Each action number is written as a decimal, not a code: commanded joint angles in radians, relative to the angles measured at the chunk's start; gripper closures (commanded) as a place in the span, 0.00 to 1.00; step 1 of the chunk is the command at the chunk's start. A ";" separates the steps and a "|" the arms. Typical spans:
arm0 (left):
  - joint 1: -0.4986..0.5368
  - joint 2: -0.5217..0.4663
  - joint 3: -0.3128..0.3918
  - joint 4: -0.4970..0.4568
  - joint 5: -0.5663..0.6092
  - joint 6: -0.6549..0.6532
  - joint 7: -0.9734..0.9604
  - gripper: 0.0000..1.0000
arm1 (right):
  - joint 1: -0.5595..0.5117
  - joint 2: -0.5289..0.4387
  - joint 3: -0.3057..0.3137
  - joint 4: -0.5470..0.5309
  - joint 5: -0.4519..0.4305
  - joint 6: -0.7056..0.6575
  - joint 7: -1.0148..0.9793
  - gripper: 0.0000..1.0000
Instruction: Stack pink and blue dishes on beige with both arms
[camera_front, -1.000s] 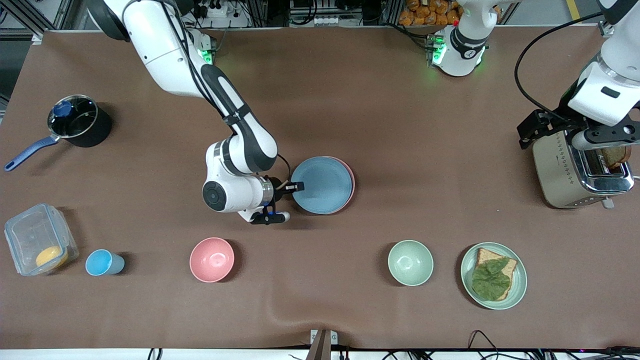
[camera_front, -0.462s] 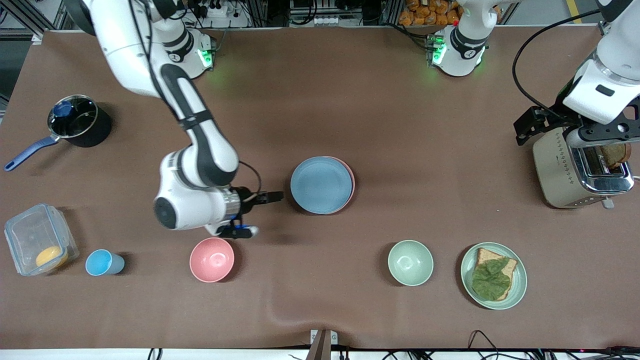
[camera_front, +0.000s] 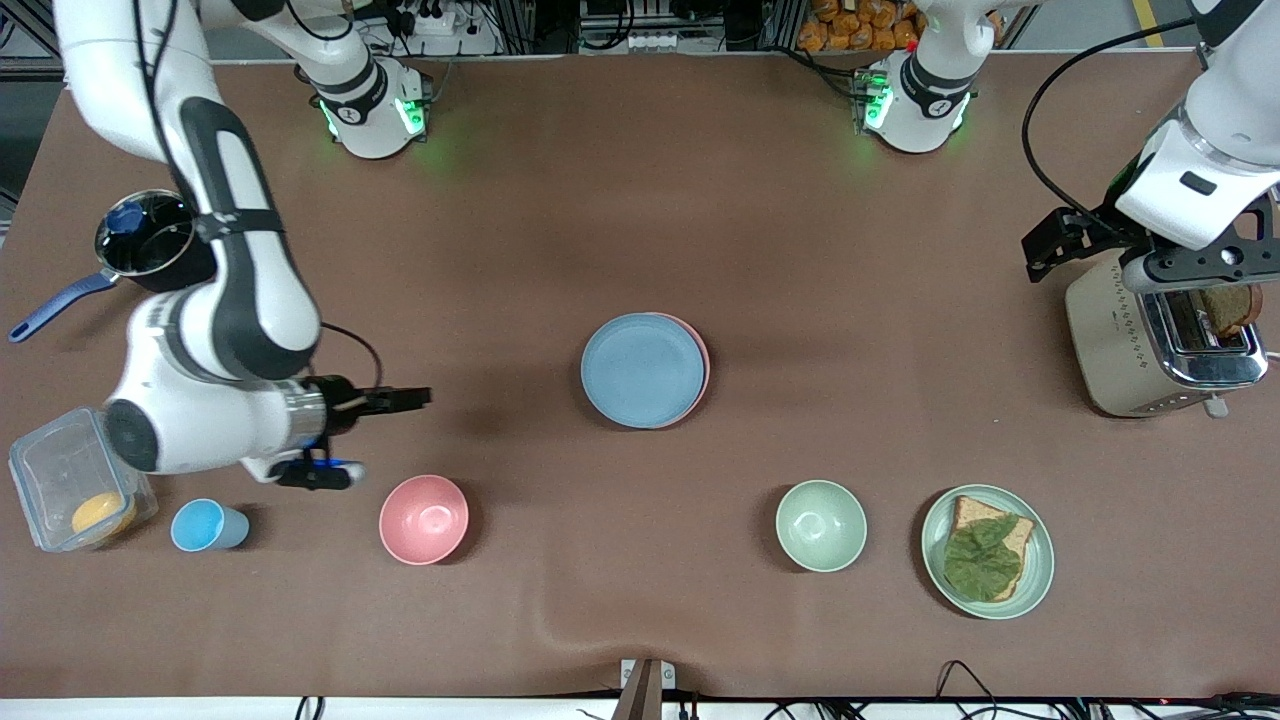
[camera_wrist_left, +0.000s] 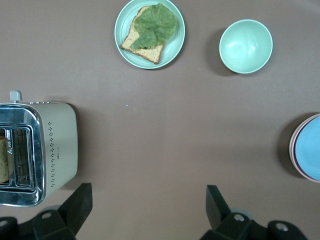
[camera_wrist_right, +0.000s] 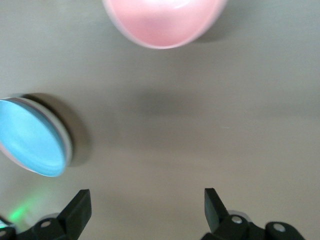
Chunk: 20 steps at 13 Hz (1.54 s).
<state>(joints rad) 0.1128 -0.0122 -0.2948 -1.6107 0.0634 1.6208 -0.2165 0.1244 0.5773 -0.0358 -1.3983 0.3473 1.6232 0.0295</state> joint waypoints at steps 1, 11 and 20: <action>0.008 0.003 -0.001 0.025 -0.022 -0.047 0.040 0.00 | -0.058 -0.057 -0.001 -0.022 -0.094 -0.025 -0.083 0.00; 0.014 0.002 0.002 0.026 -0.053 -0.070 0.040 0.00 | -0.170 -0.471 -0.055 -0.241 -0.304 -0.080 -0.180 0.00; 0.018 0.000 0.014 0.032 -0.050 -0.084 0.040 0.00 | -0.216 -0.544 0.039 -0.162 -0.352 -0.232 -0.048 0.00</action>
<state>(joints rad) 0.1221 -0.0119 -0.2813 -1.6001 0.0361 1.5609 -0.1997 -0.0395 0.0352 -0.0344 -1.5754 0.0128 1.4025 -0.0327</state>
